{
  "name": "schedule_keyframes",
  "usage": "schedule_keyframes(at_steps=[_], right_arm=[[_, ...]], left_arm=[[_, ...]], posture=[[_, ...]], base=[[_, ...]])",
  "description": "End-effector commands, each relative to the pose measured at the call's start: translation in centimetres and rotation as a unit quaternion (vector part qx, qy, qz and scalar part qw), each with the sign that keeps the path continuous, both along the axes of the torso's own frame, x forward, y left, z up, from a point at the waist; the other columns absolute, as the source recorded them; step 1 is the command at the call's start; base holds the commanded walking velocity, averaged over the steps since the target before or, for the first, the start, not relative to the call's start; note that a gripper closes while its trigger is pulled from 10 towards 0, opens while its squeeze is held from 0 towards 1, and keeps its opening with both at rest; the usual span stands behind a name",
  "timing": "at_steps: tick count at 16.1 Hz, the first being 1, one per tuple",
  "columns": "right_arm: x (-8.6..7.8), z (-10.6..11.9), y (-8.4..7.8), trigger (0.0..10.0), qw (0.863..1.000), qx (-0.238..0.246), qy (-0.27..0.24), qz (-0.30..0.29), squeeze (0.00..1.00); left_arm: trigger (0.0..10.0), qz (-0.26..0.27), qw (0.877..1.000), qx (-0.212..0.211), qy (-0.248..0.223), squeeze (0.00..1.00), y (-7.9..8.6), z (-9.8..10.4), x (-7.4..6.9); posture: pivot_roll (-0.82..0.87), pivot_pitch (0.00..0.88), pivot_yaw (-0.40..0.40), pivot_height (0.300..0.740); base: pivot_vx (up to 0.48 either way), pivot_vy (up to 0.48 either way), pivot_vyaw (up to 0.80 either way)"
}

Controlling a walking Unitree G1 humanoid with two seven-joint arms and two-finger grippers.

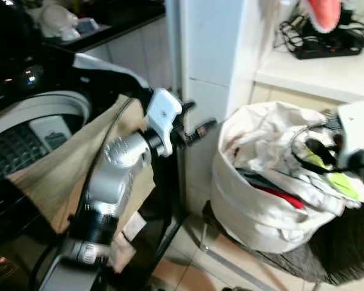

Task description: Clothes washing

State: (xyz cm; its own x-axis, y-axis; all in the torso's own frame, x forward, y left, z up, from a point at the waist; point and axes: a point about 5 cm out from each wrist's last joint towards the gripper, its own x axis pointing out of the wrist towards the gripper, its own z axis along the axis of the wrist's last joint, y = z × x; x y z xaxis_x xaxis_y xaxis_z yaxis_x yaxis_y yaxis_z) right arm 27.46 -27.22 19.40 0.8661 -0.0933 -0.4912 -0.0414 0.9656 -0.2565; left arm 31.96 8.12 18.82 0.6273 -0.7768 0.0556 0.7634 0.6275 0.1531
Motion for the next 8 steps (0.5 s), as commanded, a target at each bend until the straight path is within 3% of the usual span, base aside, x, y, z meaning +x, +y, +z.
schedule_keyframes(at_steps=[1,5,6,8], right_arm=[[0.0,-1.1,-0.9,10.0,0.999,0.032,0.026,-0.029,1.0],[1.0,-3.2,-2.0,10.0,0.994,0.067,0.039,-0.076,1.0],[1.2,-3.8,-1.7,10.0,0.991,0.099,0.049,-0.072,0.0],[1.5,-4.3,-0.3,10.0,0.986,0.159,0.046,-0.01,0.0]], left_arm=[[10.0,-0.028,1.0,0.007,0.002,0.0,-0.3,0.3,-0.8],[10.0,-0.065,0.997,0.028,0.002,0.0,-0.9,0.3,-1.7],[10.0,-0.063,0.997,0.036,-0.001,0.0,-0.9,0.5,-1.7],[10.0,-0.076,0.996,0.049,-0.007,0.0,-0.9,0.9,-1.9]], posture=[[-0.11,0.0,0.078,0.74],[-0.11,0.0,0.081,0.74],[-0.1,0.0,0.079,0.74],[-0.09,0.0,0.079,0.74]], base=[[0.0,0.0,0.0],[0.0,0.0,0.0],[0.0,0.0,0.0],[0.0,0.0,0.0]])
